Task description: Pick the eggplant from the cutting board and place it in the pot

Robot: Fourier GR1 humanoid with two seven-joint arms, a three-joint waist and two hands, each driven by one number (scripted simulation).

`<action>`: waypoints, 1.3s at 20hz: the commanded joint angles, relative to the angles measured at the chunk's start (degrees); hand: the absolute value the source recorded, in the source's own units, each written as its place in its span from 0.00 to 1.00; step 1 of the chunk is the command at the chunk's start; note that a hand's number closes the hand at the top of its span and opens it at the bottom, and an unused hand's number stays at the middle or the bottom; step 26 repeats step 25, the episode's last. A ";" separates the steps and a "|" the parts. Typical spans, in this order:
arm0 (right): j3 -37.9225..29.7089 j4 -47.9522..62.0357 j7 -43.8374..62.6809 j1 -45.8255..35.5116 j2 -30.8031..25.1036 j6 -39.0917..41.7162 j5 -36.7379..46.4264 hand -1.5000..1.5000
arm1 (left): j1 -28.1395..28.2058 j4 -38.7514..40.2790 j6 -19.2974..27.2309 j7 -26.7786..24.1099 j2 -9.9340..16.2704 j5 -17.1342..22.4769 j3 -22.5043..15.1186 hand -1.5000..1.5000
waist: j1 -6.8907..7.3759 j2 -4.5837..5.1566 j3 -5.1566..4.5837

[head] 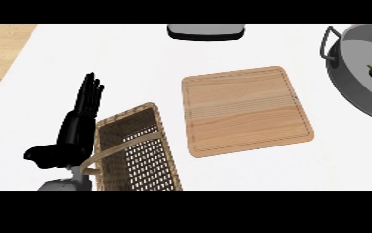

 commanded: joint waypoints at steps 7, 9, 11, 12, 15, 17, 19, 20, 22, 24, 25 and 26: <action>-5.38 -0.33 -15.79 8.48 -3.91 5.27 -12.30 0.00 | 3.07 2.90 -0.05 -2.66 -1.54 -0.83 -1.14 0.50 | -0.59 -0.12 -0.37; -6.08 0.80 -17.98 10.60 -4.87 6.89 -14.31 0.00 | 3.11 1.78 0.04 -2.92 -2.07 -0.20 -0.96 0.50 | -0.51 -0.11 -0.36; -8.14 1.09 -21.85 13.62 -3.34 6.64 -16.88 0.00 | 5.38 1.08 -2.37 -3.80 -0.09 1.59 0.51 0.50 | -0.45 -0.07 -0.33; -5.05 0.61 -17.42 12.28 -5.36 8.29 -15.83 0.00 | 5.13 2.68 -0.77 -4.17 -1.36 -0.80 -1.07 0.50 | -0.81 -0.27 -0.43; -4.68 1.55 -18.91 13.11 -6.42 8.17 -17.65 0.00 | 1.13 4.98 -0.54 -3.80 -0.75 -0.19 1.11 0.50 | -0.79 -0.19 -0.42; -6.61 2.49 -18.93 14.90 -10.07 9.36 -19.54 0.00 | 3.20 0.58 -1.62 -1.33 -0.29 0.89 0.59 0.50 | -0.52 -0.14 -0.35; -8.53 0.17 -23.36 16.03 -4.93 6.99 -23.55 0.00 | 0.62 1.53 -1.74 -0.09 0.42 1.62 2.13 0.50 | -0.86 -0.27 -0.39; -7.87 0.18 -22.38 15.37 -6.25 6.02 -23.25 0.00 | -1.20 5.52 0.53 -2.04 -2.35 -1.12 -0.43 0.50 | -1.03 -0.20 -0.40; -7.68 -1.39 -21.82 17.66 -6.49 5.99 -25.09 0.00 | 1.05 1.07 -0.48 -0.11 -0.54 0.20 1.11 0.50 | -1.10 -0.39 -0.46; -8.62 0.46 -23.21 17.69 -7.97 5.22 -26.12 0.00 | 3.57 2.38 3.24 -3.43 -2.37 -1.43 -4.53 0.50 | -0.83 -0.23 -0.39; -9.86 -3.09 -24.57 22.46 -4.89 7.81 -28.22 0.00 | -0.16 2.72 1.20 0.84 -0.73 -1.07 0.35 0.50 | -1.74 -0.49 -0.48; -9.86 -3.09 -24.57 22.46 -4.89 7.81 -28.22 0.00 | -0.16 2.72 1.20 0.84 -0.73 -1.07 0.35 0.50 | -1.74 -0.49 -0.48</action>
